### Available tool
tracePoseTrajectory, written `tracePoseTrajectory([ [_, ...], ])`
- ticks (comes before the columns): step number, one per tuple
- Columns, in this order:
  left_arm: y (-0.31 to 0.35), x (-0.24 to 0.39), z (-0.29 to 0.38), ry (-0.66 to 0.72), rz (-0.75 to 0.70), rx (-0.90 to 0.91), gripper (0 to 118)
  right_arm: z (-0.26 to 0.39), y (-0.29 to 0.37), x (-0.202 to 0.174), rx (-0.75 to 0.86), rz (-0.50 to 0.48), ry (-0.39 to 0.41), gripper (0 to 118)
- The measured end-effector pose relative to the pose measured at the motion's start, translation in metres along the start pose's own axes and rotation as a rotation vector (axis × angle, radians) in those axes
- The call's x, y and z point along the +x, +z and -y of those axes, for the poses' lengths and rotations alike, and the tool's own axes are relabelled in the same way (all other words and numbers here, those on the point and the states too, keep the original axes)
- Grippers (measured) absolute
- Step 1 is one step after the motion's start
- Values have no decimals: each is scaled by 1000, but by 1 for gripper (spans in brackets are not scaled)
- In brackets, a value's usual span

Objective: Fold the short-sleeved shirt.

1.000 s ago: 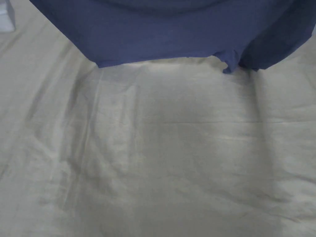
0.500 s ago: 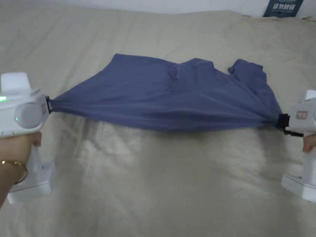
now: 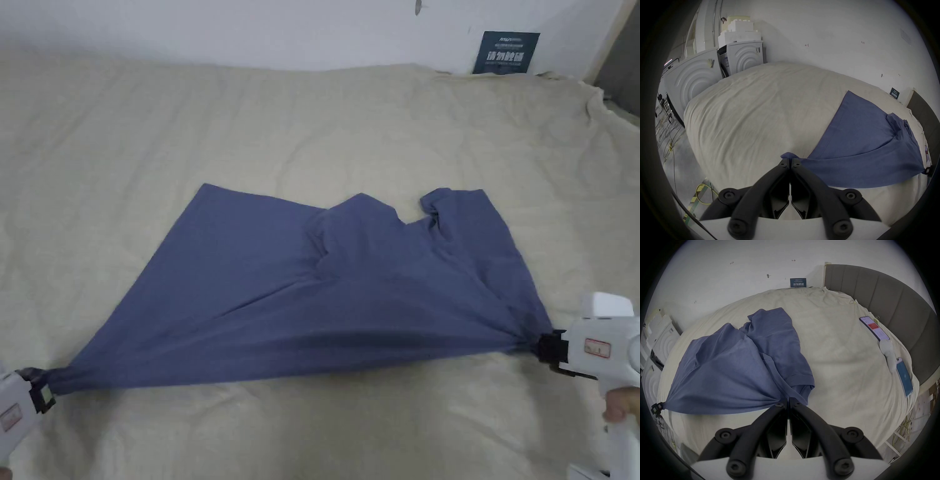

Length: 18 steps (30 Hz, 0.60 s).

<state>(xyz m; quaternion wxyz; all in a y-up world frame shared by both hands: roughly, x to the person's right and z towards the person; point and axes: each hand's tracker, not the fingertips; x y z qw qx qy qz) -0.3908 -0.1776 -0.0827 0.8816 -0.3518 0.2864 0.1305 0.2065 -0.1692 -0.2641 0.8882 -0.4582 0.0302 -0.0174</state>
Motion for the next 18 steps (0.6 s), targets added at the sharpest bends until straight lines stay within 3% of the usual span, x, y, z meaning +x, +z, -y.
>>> tracePoseTrajectory([
  [5, 22, -19, 31, 0, 7, -29, 0, 49, 29, 10, -1, -34, -41, 1],
  [9, 30, -30, 46, 34, -4, -35, 0, 78, 44, 11, -1, -13, 45, 1],
  [13, 31, -35, 60, 15, 9, -79, 0, 96, 47, 13, -18, -19, 34, 1],
  [15, 32, -35, 63, 7, 19, -100, 13, 99, 47, 14, -13, -19, 24, 2],
  [18, 38, -38, 61, 20, -8, -94, 46, 98, 55, 12, -22, -43, 12, 11],
])
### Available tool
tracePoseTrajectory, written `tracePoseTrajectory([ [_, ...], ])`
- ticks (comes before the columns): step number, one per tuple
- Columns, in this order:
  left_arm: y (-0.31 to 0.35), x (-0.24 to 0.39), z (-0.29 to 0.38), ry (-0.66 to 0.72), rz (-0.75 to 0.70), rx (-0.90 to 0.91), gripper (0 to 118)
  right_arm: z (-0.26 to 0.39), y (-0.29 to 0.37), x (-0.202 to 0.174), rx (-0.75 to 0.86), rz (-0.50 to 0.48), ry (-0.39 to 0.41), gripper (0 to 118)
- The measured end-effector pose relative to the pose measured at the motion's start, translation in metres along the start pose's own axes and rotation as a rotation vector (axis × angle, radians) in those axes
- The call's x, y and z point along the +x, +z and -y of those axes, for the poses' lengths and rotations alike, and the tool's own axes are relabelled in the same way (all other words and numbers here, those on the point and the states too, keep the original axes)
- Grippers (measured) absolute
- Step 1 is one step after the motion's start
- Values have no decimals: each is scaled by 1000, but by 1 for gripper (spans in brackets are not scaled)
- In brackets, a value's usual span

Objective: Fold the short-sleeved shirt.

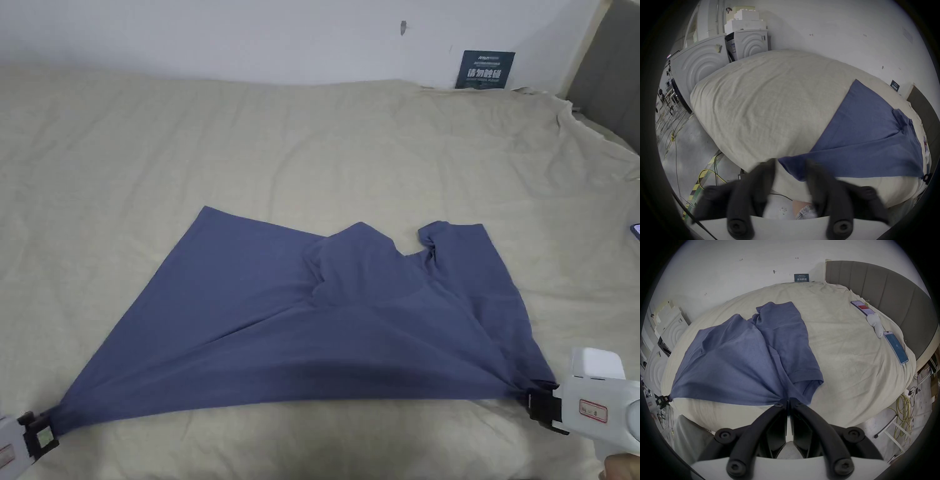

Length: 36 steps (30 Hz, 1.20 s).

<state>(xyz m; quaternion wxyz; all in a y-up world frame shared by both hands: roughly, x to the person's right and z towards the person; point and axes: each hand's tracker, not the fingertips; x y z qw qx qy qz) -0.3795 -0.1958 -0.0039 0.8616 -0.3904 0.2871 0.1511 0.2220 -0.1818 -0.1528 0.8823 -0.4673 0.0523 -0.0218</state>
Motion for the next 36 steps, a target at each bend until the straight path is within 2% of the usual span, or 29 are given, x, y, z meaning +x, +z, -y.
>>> tracePoseTrajectory([
  [1, 4, -5, -4, 23, 10, 13, 55, -2, 6, 2, 11, 7, 1, 16],
  [2, 9, -10, -9, 45, 28, 23, 88, -3, 11, 4, 20, 5, 8, 50],
  [3, 13, -14, -16, 61, 34, 26, 109, -5, 18, 6, 38, 15, 11, 78],
  [4, 19, -18, -22, 66, 33, 34, 118, -8, 27, 9, 57, 29, 23, 97],
  [5, 29, -19, -31, 74, 66, 95, 118, -12, 36, 12, 83, 35, 35, 109],
  [7, 44, -15, -51, 37, 21, 144, 118, -25, 59, 14, 163, 66, 59, 111],
  [9, 61, -2, -68, -10, 53, 210, 118, -39, 86, 11, 253, 111, 67, 111],
  [11, 82, 17, -80, -56, 84, 307, 118, -47, 114, 4, 409, 108, 56, 111],
  [15, 119, 67, -91, -78, 172, 485, 118, -54, 159, -21, 625, 15, -12, 111],
  [18, 141, 102, -85, -96, 252, 615, 118, -48, 170, -38, 759, -38, -41, 113],
  [22, 155, 132, -67, -117, 311, 726, 116, -36, 167, -56, 820, -25, -14, 113],
  [24, 151, 136, -59, -132, 309, 730, 110, -29, 166, -62, 829, -31, 1, 112],
  [25, 151, 139, -55, -144, 317, 728, 102, -27, 162, -63, 824, -45, 6, 112],
  [26, 150, 141, -51, -155, 326, 722, 86, -25, 161, -64, 811, -57, 12, 111],
  [28, 148, 143, -43, -162, 336, 707, 60, -19, 159, -68, 796, -71, 27, 105],
  [31, 145, 144, -35, -171, 342, 685, 48, -11, 159, -72, 790, -71, 51, 95],
  [33, 143, 145, -31, -177, 347, 678, 22, -8, 159, -74, 790, -71, 58, 64],
  [35, 142, 145, -28, -189, 348, 671, 7, -8, 159, -75, 779, -77, 56, 27],
  [36, 142, 146, -28, -192, 349, 664, 3, -9, 158, -75, 771, -80, 54, 14],
])
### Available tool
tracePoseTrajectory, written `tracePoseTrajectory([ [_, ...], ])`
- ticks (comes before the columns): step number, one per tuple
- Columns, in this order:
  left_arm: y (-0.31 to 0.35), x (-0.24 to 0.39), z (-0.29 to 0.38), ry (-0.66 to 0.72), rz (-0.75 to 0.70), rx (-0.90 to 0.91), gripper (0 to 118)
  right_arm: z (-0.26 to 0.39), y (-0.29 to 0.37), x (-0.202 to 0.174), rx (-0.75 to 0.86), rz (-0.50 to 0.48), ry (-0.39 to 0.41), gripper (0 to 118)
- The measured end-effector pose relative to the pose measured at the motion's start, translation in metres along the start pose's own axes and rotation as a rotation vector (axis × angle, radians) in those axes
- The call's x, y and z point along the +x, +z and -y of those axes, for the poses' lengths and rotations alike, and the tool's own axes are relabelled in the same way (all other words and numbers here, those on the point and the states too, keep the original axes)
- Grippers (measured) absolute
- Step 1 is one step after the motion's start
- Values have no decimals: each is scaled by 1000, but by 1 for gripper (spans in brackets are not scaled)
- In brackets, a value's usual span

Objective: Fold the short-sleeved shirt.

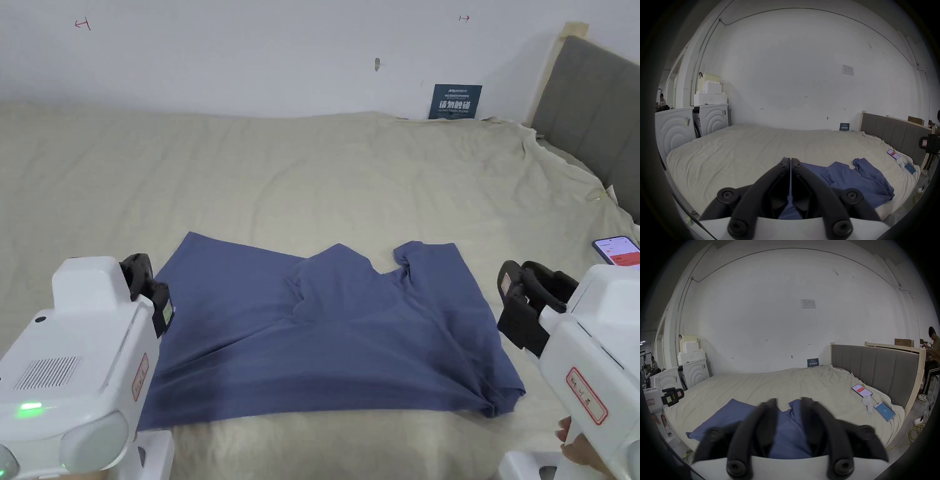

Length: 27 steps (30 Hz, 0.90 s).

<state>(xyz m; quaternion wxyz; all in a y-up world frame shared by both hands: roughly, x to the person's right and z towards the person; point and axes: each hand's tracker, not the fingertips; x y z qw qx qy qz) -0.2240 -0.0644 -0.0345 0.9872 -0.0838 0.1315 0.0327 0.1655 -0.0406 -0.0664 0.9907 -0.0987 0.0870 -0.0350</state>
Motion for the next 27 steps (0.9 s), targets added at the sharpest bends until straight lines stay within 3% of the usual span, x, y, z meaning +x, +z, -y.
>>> tracePoseTrajectory([
  [2, 0, -1, 2, 3, 10, -10, 0, 1, -1, -1, -2, -2, -2, 1],
  [6, 2, -2, 3, 2, 16, -19, 0, 1, -1, -5, -11, 6, 50, 0],
  [23, -2, 2, 2, 14, 24, -32, 0, -2, -7, 0, -41, 18, 53, 0],
  [27, -1, 5, -1, 8, 33, -27, 0, -16, -27, 12, -114, 16, 46, 0],
])
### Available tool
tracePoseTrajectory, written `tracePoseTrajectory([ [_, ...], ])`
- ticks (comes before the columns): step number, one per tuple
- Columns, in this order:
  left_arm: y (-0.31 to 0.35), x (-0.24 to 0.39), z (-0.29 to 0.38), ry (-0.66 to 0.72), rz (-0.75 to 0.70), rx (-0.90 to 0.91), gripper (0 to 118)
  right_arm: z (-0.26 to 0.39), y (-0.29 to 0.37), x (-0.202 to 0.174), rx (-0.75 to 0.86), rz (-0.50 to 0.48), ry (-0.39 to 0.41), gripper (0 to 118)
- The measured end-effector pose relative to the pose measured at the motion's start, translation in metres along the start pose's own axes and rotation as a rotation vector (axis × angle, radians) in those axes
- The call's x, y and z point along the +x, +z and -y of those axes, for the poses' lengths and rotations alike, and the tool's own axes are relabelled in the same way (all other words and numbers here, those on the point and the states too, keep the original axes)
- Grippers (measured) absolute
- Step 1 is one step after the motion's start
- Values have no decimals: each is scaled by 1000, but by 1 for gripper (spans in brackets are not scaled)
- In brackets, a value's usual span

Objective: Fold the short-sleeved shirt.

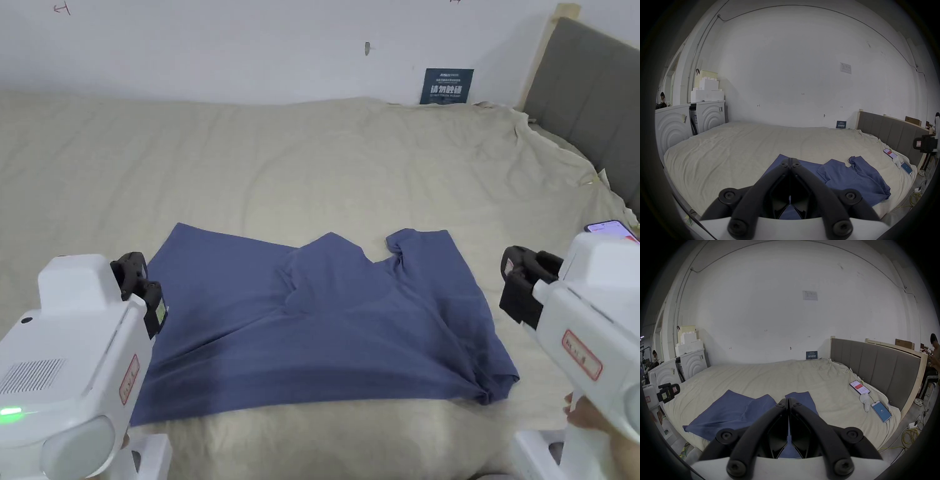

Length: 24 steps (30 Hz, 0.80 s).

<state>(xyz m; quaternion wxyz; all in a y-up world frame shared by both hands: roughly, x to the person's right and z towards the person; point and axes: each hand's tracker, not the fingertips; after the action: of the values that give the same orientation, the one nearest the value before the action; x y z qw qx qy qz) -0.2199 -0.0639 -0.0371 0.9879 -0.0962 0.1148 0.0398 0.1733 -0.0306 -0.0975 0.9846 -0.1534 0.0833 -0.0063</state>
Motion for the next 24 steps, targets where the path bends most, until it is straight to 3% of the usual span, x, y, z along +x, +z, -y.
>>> tracePoseTrajectory([
  [4, -2, 2, -3, 3, 10, 8, 0, -26, -40, 16, -115, 7, 20, 5],
  [8, -8, 5, -6, 6, 19, 11, 0, -47, -96, 31, -264, -13, 0, 79],
  [12, -16, 7, -6, -3, 19, 10, 0, -57, -155, 41, -423, 2, 24, 110],
  [20, -44, 9, -1, 9, 18, -30, 0, -16, -269, 73, -774, 166, -129, 112],
  [24, -63, 12, 5, 2, 13, -56, 0, 14, -299, 89, -891, 229, -178, 101],
])
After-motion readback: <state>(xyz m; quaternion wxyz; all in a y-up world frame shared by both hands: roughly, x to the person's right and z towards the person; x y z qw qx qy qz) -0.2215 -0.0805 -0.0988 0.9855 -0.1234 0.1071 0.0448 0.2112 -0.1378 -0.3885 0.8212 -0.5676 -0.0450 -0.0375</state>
